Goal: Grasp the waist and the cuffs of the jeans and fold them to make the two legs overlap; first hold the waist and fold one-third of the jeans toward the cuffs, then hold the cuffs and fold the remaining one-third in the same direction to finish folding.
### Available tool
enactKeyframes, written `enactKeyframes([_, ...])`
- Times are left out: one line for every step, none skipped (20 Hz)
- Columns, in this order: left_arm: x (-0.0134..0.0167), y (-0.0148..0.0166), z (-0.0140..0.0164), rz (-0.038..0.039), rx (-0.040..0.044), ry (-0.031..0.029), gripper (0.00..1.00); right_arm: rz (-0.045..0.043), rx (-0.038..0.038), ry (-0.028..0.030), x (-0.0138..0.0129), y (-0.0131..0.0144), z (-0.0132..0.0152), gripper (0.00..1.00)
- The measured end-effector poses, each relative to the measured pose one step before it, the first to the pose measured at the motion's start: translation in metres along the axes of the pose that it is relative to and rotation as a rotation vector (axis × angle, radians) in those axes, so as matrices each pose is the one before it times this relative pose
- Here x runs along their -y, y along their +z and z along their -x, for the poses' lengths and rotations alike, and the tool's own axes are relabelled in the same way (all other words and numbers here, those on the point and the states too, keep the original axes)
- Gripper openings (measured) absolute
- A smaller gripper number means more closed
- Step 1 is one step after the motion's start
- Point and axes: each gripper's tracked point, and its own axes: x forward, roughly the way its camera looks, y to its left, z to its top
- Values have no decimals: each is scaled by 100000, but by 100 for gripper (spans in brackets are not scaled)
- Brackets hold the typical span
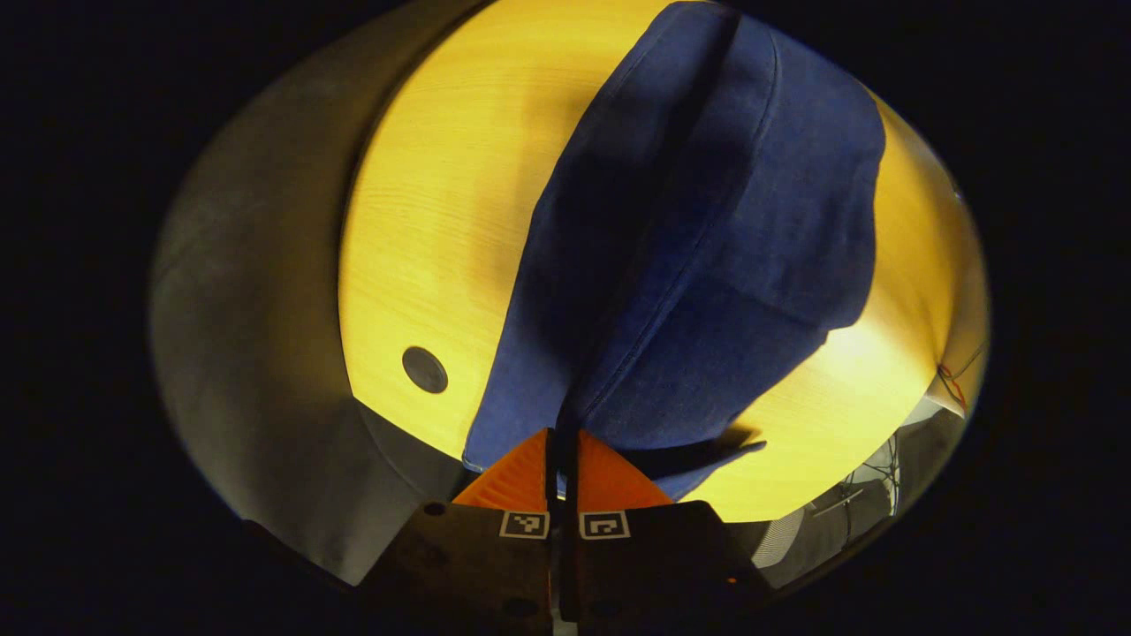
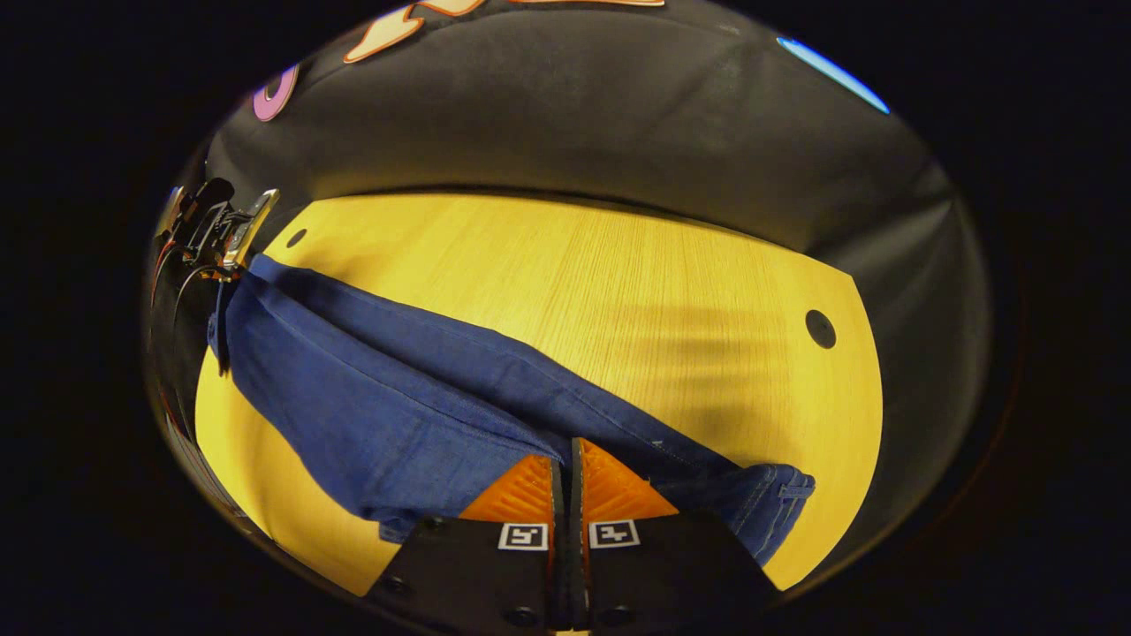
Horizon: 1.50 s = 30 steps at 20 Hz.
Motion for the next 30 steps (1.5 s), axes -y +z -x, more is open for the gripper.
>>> enactKeyframes([-248, 475, -572, -218, -216, 699, 0, 691, -1084, -735, -130, -276, -632, 3])
enactKeyframes([-97, 414, -587, -47, 27, 513, 0, 828, -840, -527, -25, -433, -521, 3])
enactKeyframes([-43, 326, -430, -92, 110, 324, 0, 993, -838, -124, -120, -208, -372, 3])
enactKeyframes([17, 255, -315, 96, -77, 22, 0, 448, -684, 100, 188, -197, -102, 1])
enactKeyframes([-144, 128, -260, -209, 116, 275, 0, -220, -42, 192, 113, 75, 154, 3])
enactKeyframes([-188, 279, -346, -40, 805, 598, 0, -583, 87, 436, -29, 79, -32, 3])
enactKeyframes([-277, 296, -258, 221, 690, 1332, 0, -636, -11, 407, -4, 65, -7, 3])
enactKeyframes([-293, 261, -281, 716, 723, 1667, 0, -542, 76, 414, 22, -62, 44, 4])
enactKeyframes([-216, 146, -270, 1327, 981, 1711, 0, -605, 17, 620, -8, -24, 15, 4])
enactKeyframes([-60, 185, -33, 2566, 1317, 822, 0, -1110, 394, 444, -13, 9, 87, 7])
enactKeyframes([218, 94, -87, 3379, 2188, 494, 5, -1620, 761, 150, 77, 78, 4, 8])
enactKeyframes([205, -10, 7, 3647, 2627, 65, 8, -2098, 863, 886, -68, 121, 47, 10])
enactKeyframes([256, 103, 99, 3546, 3151, -245, 26, -1946, 1539, -215, 191, 194, 68, 15])
enactKeyframes([-47, 136, 126, 3195, 3245, 1604, 43, -1205, 1608, -1122, 739, 284, 24, 20])
enactKeyframes([-300, 108, 361, 3457, 3638, 3622, 61, -1412, 2027, -553, 802, 513, 121, 40])
enactKeyframes([-296, 234, 166, 4232, 4393, 4078, 78, -3355, 1695, 697, 750, 254, 455, 60])
enactKeyframes([-326, -91, 336, 4922, 3903, 3699, 96, -4206, 2290, 2491, 104, 155, 489, 80])
enactKeyframes([276, -183, 427, 5268, 2941, 1753, 96, -4830, 1598, 1626, 48, 302, 727, 100])
enactKeyframes([825, -216, 463, 5921, 2907, -602, 96, -3287, 1735, 188, 282, 293, 818, 99])
enactKeyframes([978, -20, 487, 6145, 3081, -1159, 97, -1764, 1360, -1656, 792, 243, 887, 100])
enactKeyframes([778, -163, 423, 5897, 2475, -222, 96, -964, 1030, -2578, 1259, -187, 939, 97])
enactKeyframes([545, -51, 316, 5845, 2488, 636, 96, -1479, 892, -2354, 1379, -562, 960, 97])
enactKeyframes([271, 88, 581, 5077, 3221, 681, 96, -2266, 216, -2102, 1290, -503, 943, 100])
enactKeyframes([340, 319, 470, 4373, 3312, 220, 97, -2547, 51, -2024, 1372, -684, 796, 99])
enactKeyframes([306, -52, 210, 3722, 3033, -437, 96, -2235, -27, -2378, 1541, -675, 745, 96])
enactKeyframes([333, -105, 372, 3348, 2802, 91, 96, -1775, 302, -2882, 1580, -730, 454, 100])
enactKeyframes([760, -91, 1244, 3023, 2839, 71, 96, -1575, 46, -2605, 1666, -668, 644, 96])
enactKeyframes([336, -76, 583, 1976, 2672, 164, 96, -1291, -605, -2709, 1685, -787, 631, 96])
enactKeyframes([387, -236, 494, 2173, 2235, 221, 96, -1048, -726, -2599, 1396, -614, 395, 96])
enactKeyframes([206, -238, 387, 2707, 1554, 351, 96, -1093, -602, -1857, 1208, -893, 129, 99])
